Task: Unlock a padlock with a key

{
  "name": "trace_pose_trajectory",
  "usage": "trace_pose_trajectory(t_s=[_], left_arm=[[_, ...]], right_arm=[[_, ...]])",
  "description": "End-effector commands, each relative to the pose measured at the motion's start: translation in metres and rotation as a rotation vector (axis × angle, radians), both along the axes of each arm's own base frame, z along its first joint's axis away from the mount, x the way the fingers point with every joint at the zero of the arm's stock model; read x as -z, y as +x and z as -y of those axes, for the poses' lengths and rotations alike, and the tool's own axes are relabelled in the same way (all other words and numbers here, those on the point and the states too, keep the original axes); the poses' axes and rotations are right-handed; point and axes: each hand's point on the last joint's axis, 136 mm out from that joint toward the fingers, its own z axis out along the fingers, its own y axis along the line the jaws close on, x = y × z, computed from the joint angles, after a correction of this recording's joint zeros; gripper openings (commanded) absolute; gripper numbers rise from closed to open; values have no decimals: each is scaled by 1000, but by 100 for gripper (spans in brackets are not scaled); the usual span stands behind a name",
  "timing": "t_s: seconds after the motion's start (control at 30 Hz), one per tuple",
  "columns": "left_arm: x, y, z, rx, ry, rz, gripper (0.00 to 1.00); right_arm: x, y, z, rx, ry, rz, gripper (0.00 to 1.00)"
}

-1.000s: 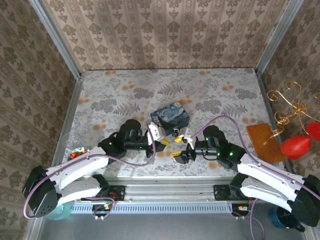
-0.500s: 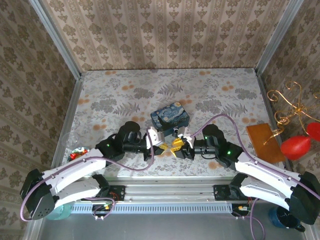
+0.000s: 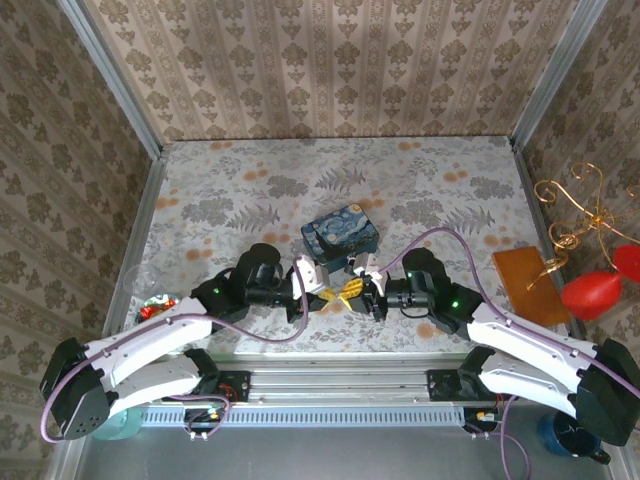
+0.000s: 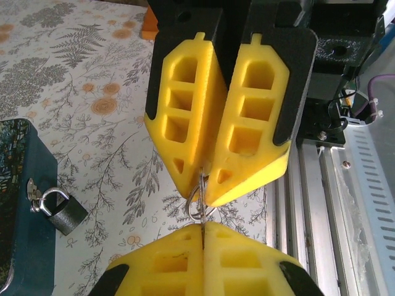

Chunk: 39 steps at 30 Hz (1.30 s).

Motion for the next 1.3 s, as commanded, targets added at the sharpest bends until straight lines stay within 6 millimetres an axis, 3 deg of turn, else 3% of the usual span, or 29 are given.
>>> trace_pose_trajectory(t_s=[0.0,0.17,0.33,0.43,0.53,0.7,0.87,1.1,1.27], left_arm=[[1,-8,0,41,-8,14,0],[4,6,-3,-39,4,44,7],[-5,33,-12,-220,-14,91,25],[-19,68,-32,-440,-52,106,37],[-27,94,-53,-593,-63,79,42],[-15,121,-68,-770,-27,-91,43],[9,121,-44,-751,5,-248,42],[48,107,-2,-759,116,-299,44],[78,109,20,-816,171,-375,40]], right_arm=[[-4,1,-2,-9,4,-4,10],[-4,5,-1,17,-5,-21,0],[-4,20,7,119,-32,-10,0],[-1,48,29,327,-85,31,0],[-1,67,54,502,-111,73,0],[-8,77,83,691,-48,68,0],[-9,73,97,770,42,14,0],[-2,65,111,822,75,-40,0],[-5,62,126,883,89,-43,0]])
